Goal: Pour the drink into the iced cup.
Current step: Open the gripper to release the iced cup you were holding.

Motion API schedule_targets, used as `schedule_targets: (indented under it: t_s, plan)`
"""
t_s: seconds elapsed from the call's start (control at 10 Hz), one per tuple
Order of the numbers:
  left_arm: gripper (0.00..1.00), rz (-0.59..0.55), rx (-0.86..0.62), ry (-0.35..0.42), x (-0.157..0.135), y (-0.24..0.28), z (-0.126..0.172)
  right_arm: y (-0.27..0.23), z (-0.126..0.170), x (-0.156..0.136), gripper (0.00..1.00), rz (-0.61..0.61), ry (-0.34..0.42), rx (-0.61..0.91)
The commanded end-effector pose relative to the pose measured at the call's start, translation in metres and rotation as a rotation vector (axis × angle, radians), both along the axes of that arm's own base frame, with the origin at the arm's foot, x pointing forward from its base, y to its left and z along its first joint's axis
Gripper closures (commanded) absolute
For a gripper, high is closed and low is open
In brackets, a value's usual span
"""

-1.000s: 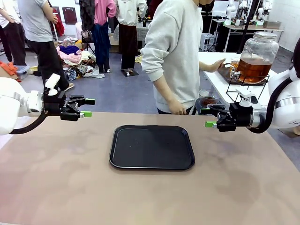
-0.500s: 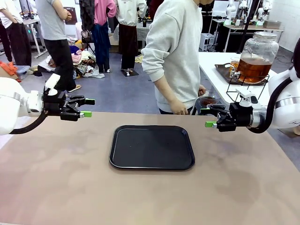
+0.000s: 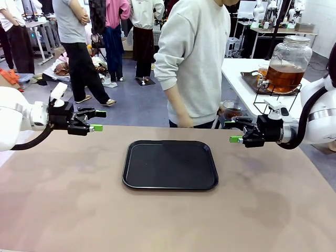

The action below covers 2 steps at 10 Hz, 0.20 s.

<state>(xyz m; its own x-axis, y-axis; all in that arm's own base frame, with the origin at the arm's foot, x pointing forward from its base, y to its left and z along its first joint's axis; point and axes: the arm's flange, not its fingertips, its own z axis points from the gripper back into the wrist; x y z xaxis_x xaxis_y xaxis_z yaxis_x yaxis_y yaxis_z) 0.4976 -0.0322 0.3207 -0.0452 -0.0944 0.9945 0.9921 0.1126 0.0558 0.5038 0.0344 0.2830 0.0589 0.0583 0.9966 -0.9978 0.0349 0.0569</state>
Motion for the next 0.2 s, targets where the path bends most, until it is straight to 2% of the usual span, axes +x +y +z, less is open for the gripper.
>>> schedule_targets:
  t_s: [0.0, 0.1]
  plan:
    - [0.00, 0.007, -0.007, -0.003, 0.0001, -0.0010, 0.0018, 0.0025, 0.0021, 0.0025, 0.00, -0.004, -0.003, -0.004]
    - [0.00, 0.007, -0.007, -0.003, 0.0001, -0.0010, 0.0018, 0.0025, 0.0021, 0.0025, 0.00, -0.004, -0.003, -0.004]
